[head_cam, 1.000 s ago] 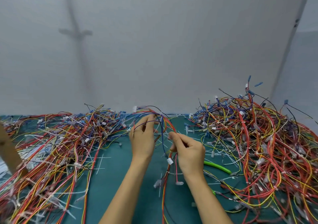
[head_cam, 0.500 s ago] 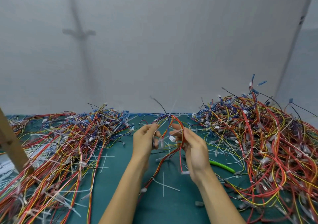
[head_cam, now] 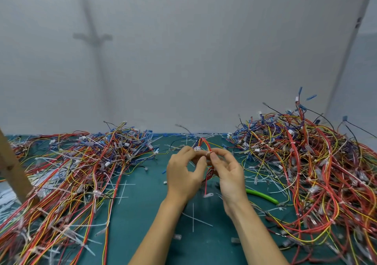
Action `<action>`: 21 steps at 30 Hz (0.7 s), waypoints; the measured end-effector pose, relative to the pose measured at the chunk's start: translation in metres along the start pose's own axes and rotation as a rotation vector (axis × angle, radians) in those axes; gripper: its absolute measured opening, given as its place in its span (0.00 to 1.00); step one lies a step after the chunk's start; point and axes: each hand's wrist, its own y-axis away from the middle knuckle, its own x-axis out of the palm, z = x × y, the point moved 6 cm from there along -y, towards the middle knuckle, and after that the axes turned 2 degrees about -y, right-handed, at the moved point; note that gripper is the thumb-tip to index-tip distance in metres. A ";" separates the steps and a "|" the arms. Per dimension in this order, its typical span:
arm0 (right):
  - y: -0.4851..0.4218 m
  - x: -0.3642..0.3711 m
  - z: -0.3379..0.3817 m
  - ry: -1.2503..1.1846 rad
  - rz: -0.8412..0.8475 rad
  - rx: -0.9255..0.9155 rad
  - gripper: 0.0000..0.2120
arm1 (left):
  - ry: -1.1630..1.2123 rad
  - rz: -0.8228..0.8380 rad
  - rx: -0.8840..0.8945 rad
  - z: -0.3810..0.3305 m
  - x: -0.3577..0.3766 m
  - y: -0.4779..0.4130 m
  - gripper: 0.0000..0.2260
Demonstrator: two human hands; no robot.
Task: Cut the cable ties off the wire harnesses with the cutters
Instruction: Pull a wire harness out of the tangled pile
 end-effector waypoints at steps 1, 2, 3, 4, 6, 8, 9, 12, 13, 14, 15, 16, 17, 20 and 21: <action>0.000 0.000 0.000 0.007 0.002 -0.009 0.05 | 0.015 -0.006 -0.036 0.003 0.001 0.000 0.06; 0.000 0.000 -0.001 0.010 0.008 -0.012 0.06 | 0.019 -0.009 -0.077 0.007 0.002 0.001 0.06; 0.000 0.001 -0.002 0.009 0.013 -0.008 0.07 | 0.023 0.000 -0.123 0.010 0.003 0.001 0.06; 0.000 0.003 -0.003 0.005 0.018 -0.005 0.09 | 0.037 0.021 -0.174 0.013 0.005 0.000 0.07; 0.001 0.006 -0.002 0.023 0.041 -0.021 0.13 | 0.101 0.052 -0.283 0.019 0.007 -0.001 0.08; 0.001 0.010 0.001 0.172 0.085 -0.077 0.17 | 0.212 0.030 -0.378 0.024 0.007 -0.002 0.04; 0.002 0.012 0.001 0.288 0.107 -0.107 0.19 | 0.277 0.013 -0.415 0.026 0.007 -0.002 0.04; 0.005 0.017 0.000 0.595 0.117 -0.183 0.21 | 0.437 -0.037 -0.523 0.033 0.006 -0.002 0.06; 0.006 0.018 0.000 0.676 0.107 -0.206 0.22 | 0.503 -0.062 -0.577 0.036 0.006 -0.002 0.07; 0.007 0.018 0.000 0.737 0.093 -0.222 0.23 | 0.580 -0.093 -0.643 0.039 0.005 -0.001 0.08; 0.008 0.018 0.001 0.776 0.074 -0.229 0.24 | 0.656 -0.124 -0.714 0.042 0.005 0.000 0.08; 0.009 0.016 0.002 0.798 0.048 -0.231 0.26 | 0.724 -0.146 -0.783 0.044 0.006 0.001 0.08; 0.009 0.014 0.002 0.812 0.015 -0.232 0.28 | 0.786 -0.154 -0.845 0.046 0.006 0.002 0.07; 0.008 0.009 -0.002 0.824 -0.028 -0.180 0.31 | 0.977 -0.125 -0.980 0.048 0.009 0.005 0.10; 0.008 0.009 -0.007 0.812 0.000 -0.112 0.31 | 1.027 -0.124 -1.007 0.048 0.009 0.006 0.11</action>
